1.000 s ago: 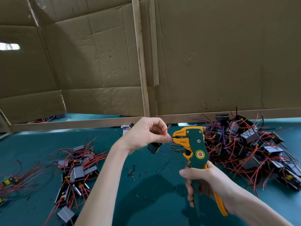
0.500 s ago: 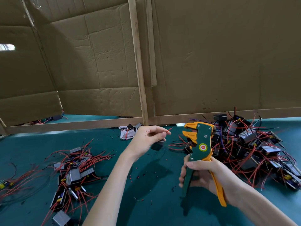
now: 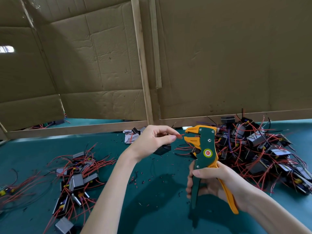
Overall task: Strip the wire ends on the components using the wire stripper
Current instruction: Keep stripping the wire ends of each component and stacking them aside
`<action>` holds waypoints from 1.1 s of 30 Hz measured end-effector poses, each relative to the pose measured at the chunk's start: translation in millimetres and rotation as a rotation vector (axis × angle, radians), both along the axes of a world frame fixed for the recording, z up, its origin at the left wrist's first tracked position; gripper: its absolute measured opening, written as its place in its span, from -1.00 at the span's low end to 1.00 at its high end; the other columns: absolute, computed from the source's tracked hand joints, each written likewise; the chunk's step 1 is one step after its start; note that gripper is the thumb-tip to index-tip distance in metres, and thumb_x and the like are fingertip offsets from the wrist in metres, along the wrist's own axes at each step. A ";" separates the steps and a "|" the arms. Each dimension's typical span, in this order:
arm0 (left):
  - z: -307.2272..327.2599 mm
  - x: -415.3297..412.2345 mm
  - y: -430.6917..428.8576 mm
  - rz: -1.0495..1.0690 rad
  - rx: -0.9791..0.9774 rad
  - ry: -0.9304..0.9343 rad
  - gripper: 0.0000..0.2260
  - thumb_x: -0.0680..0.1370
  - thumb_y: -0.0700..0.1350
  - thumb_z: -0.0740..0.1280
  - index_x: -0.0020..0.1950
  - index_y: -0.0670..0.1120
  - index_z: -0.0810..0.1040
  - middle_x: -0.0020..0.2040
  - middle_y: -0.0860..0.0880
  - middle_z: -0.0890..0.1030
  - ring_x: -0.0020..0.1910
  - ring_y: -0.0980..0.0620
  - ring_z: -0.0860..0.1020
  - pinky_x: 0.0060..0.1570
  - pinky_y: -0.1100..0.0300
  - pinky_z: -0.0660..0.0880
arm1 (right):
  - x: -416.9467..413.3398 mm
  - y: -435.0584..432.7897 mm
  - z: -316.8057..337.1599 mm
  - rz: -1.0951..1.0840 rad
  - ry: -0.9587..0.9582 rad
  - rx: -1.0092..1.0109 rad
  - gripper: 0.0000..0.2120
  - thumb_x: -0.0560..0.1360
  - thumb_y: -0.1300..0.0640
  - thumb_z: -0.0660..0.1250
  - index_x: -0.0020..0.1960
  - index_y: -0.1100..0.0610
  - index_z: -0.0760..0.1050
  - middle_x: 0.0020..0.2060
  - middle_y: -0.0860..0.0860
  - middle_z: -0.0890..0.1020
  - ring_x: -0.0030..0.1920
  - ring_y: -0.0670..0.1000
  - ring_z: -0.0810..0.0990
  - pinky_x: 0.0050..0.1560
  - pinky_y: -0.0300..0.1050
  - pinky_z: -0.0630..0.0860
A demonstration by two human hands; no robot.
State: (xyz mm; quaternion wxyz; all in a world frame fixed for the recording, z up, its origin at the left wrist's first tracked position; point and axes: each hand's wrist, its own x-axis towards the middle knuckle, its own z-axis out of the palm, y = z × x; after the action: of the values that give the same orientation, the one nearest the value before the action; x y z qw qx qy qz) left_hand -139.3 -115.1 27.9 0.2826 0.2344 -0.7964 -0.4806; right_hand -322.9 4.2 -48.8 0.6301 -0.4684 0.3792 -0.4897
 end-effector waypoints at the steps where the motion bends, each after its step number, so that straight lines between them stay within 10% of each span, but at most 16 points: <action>1: 0.4 -0.2 0.7 -0.002 -0.001 -0.011 -0.87 0.58 -0.20 0.33 -0.07 -0.06 0.66 -0.44 0.13 0.48 -0.43 0.15 0.41 -0.39 0.37 0.33 | 0.3 0.4 0.0 0.006 0.006 -0.003 -0.72 0.34 0.14 0.57 -0.09 0.27 0.57 -0.19 0.30 0.61 -0.13 0.32 0.62 -0.01 0.28 0.57; 17: -2.0 1.8 -2.9 -0.019 0.000 -0.131 -0.88 0.57 -0.17 0.35 -0.09 -0.07 0.68 -0.46 0.11 0.46 -0.48 0.14 0.33 -0.44 0.34 0.25 | 29.7 16.2 6.0 -0.324 0.177 0.165 -0.68 0.21 0.07 0.50 -0.51 0.19 0.42 -0.55 0.16 0.43 -0.58 0.09 0.41 -0.50 -0.14 0.42; 27: 7.7 -6.0 -6.6 0.524 -0.444 0.058 -0.89 0.55 -0.21 0.36 -0.07 -0.06 0.68 -0.16 0.03 0.59 -0.28 0.26 0.46 -0.22 0.48 0.35 | 29.5 10.8 9.0 -0.102 -0.229 0.247 -0.83 0.34 0.44 0.39 -0.09 0.33 0.50 0.00 0.36 0.65 -0.03 0.34 0.67 -0.08 0.18 0.65; 33: 34.3 -91.0 17.1 0.309 -0.470 0.303 -0.88 0.55 -0.26 0.34 0.02 -0.22 0.65 -0.05 -0.12 0.62 -0.14 -0.01 0.61 -0.07 0.16 0.58 | 30.6 8.3 5.4 -0.112 -0.316 0.319 -0.82 0.28 0.50 0.33 -0.13 0.37 0.51 -0.07 0.44 0.62 -0.07 0.41 0.66 -0.10 0.27 0.64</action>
State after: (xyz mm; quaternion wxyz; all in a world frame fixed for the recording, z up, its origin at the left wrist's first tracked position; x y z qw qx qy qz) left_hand -230.3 -98.0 62.2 0.5143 0.2067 -0.7892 -0.2644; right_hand -292.2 12.5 -43.4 0.7194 -0.2586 0.3737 -0.5253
